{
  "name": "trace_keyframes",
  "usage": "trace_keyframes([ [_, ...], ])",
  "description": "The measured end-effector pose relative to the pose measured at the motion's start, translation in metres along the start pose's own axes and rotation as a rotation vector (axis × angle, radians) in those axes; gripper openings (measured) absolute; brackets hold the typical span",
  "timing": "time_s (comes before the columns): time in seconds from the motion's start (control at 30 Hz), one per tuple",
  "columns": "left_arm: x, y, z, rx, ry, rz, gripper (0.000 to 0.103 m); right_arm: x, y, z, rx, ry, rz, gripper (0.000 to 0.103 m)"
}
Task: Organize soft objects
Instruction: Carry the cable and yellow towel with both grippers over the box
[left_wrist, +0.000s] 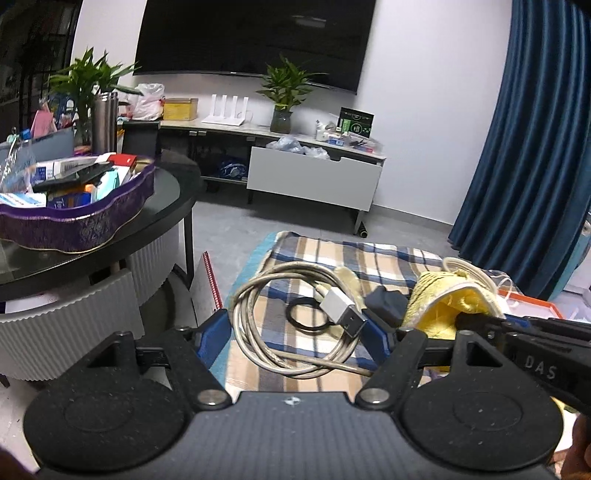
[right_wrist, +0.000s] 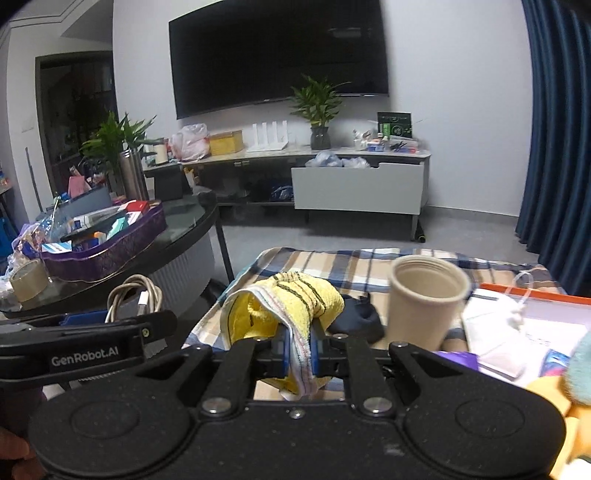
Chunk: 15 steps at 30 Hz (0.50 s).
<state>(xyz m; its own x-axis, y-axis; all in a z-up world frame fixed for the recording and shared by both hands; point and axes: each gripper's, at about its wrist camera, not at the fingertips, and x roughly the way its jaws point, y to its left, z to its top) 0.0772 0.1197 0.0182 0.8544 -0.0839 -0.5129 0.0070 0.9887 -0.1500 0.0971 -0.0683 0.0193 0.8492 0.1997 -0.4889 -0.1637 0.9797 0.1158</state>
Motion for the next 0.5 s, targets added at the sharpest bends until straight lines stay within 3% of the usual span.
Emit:
trace_keyframes([
  [0.5, -0.025, -0.047, -0.006, 0.072, -0.003, -0.007, 0.076, -0.057, -0.03, -0.005, -0.007, -0.071, -0.016, 0.013],
])
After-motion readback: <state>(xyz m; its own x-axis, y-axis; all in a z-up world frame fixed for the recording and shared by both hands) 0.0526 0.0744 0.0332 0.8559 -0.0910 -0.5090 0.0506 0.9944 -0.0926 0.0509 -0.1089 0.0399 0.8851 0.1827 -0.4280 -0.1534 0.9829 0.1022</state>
